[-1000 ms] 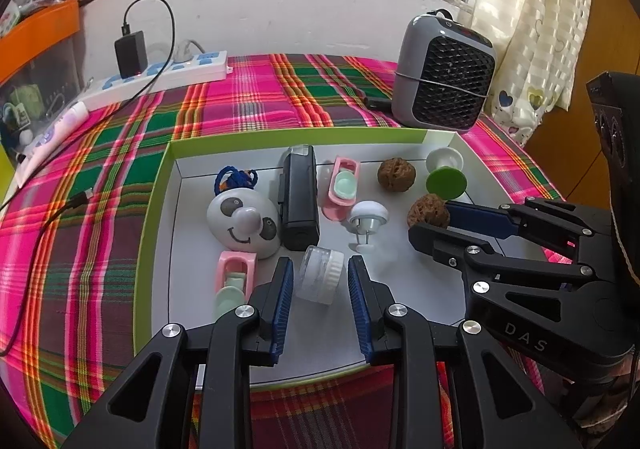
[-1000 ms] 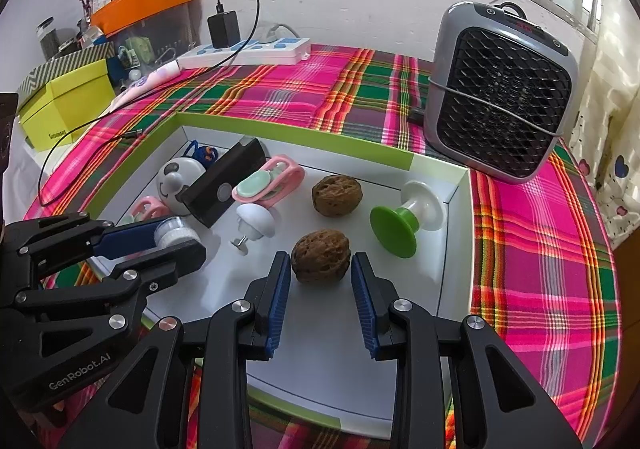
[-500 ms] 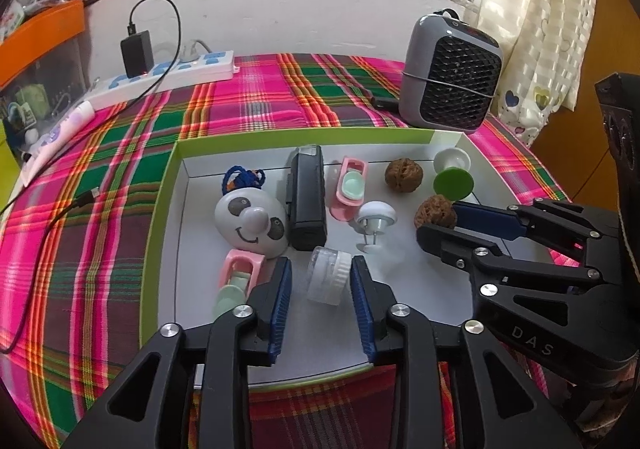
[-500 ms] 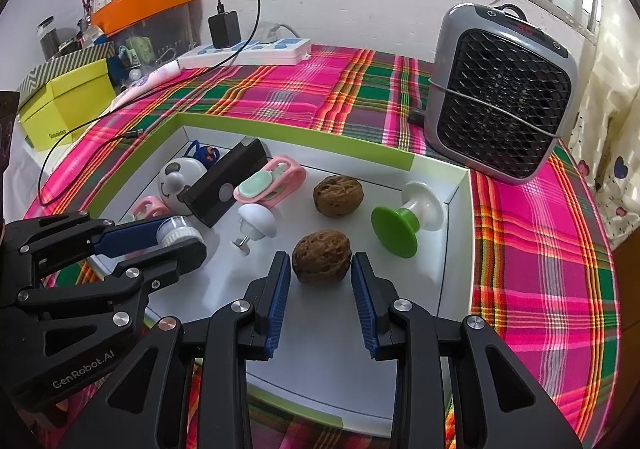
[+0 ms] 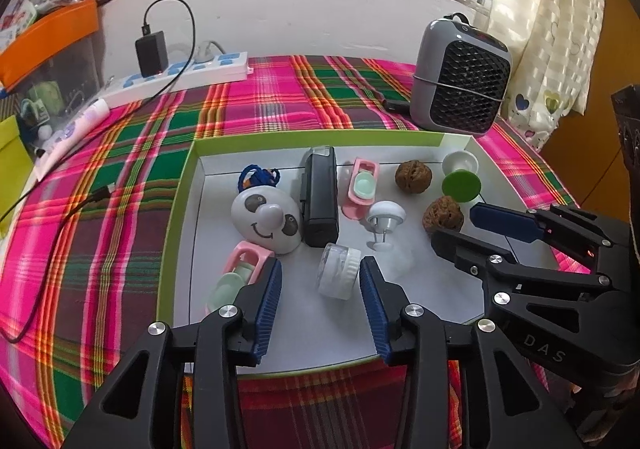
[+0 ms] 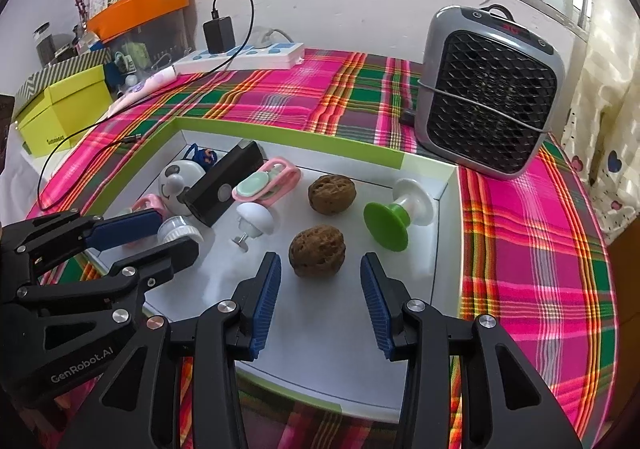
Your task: Organize objects
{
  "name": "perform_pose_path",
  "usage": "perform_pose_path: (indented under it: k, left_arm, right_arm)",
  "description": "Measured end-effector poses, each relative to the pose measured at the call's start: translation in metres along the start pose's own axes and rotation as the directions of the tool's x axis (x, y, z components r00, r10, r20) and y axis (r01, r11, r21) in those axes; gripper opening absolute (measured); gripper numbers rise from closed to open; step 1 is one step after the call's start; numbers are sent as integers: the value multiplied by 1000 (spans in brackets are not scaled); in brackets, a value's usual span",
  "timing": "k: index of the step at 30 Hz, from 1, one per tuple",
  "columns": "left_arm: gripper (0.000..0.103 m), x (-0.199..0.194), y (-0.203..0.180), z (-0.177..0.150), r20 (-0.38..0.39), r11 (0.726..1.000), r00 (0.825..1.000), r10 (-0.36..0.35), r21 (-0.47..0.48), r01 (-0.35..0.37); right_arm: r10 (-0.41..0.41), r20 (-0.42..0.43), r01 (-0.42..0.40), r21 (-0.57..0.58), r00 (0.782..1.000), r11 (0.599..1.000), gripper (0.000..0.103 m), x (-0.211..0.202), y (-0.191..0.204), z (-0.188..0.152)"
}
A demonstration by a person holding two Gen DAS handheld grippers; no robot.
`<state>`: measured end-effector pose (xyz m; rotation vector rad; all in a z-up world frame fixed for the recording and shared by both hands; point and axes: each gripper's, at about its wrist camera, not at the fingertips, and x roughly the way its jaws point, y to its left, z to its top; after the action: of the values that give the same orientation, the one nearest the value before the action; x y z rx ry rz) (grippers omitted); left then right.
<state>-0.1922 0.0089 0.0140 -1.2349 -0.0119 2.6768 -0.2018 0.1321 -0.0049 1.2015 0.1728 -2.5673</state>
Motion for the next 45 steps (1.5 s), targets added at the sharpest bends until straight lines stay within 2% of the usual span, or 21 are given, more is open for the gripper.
perform_pose_path:
  k: [25,36,45]
  left_arm:
    - [39,-45,-7,-15,59,999,998,38,-16,-37]
    - [39,-72,-15,-33,90,998,994,64,-7,-63]
    - [39,-80,-19,-48,81,996,993,84,2,-85]
  right_arm:
    - [-15,71,12,46,997,999,43,-42,7,-14]
    - [-34,101,30,43,994,999,43,-69,18,-30]
    - [-35,97,31,50,995,998,43,-77,23,-46]
